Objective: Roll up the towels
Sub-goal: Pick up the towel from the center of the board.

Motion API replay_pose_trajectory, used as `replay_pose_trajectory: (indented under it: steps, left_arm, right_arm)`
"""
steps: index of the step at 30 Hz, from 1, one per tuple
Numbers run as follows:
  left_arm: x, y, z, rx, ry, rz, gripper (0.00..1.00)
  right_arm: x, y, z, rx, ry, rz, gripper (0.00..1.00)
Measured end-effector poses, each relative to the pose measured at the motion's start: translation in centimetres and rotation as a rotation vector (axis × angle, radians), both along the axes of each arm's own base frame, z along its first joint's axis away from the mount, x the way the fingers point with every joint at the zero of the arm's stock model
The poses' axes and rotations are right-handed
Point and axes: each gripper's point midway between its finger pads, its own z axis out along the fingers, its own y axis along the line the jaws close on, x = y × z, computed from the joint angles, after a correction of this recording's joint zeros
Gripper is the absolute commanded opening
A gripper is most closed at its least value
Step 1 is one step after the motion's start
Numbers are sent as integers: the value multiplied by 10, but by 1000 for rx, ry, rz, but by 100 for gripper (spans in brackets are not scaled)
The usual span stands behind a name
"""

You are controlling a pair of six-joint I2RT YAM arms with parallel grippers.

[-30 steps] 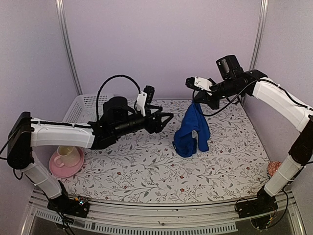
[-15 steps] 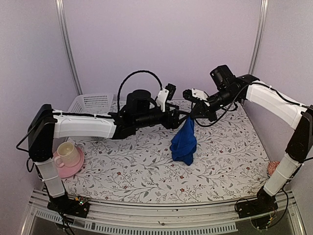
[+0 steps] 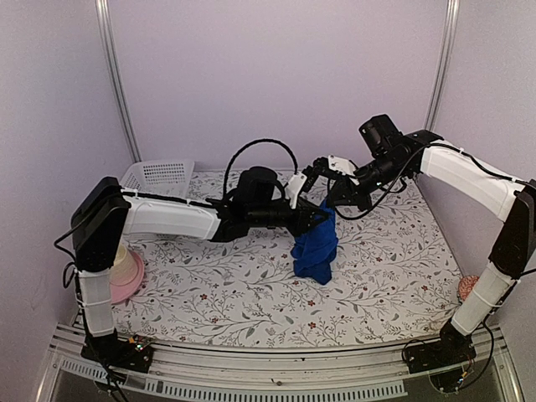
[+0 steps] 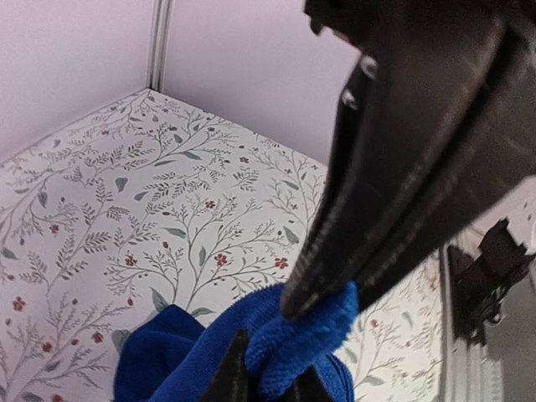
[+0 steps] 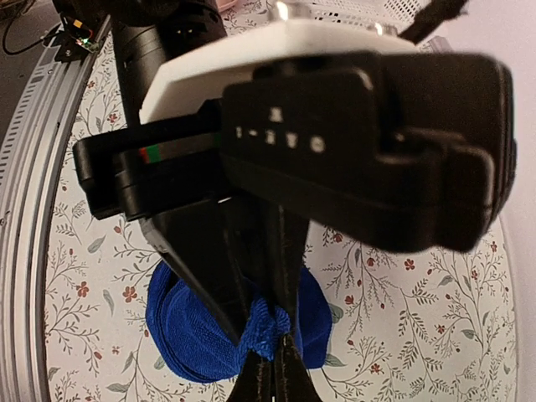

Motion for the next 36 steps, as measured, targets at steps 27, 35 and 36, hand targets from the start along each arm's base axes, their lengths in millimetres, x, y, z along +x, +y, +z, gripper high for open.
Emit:
replay_pose_trajectory:
  steps: [27, 35, 36]
  left_arm:
    - [-10, 24, 8, -89, -126, 32, 11]
    - [-47, 32, -25, -53, -45, -61, 4]
    - [-50, 32, -26, -55, -39, -70, 4]
  right_arm:
    - [72, -50, -8, 0, 103, -423, 2]
    - [141, -140, 12, 20, -28, -722, 2]
    - [141, -138, 13, 23, -31, -719, 2]
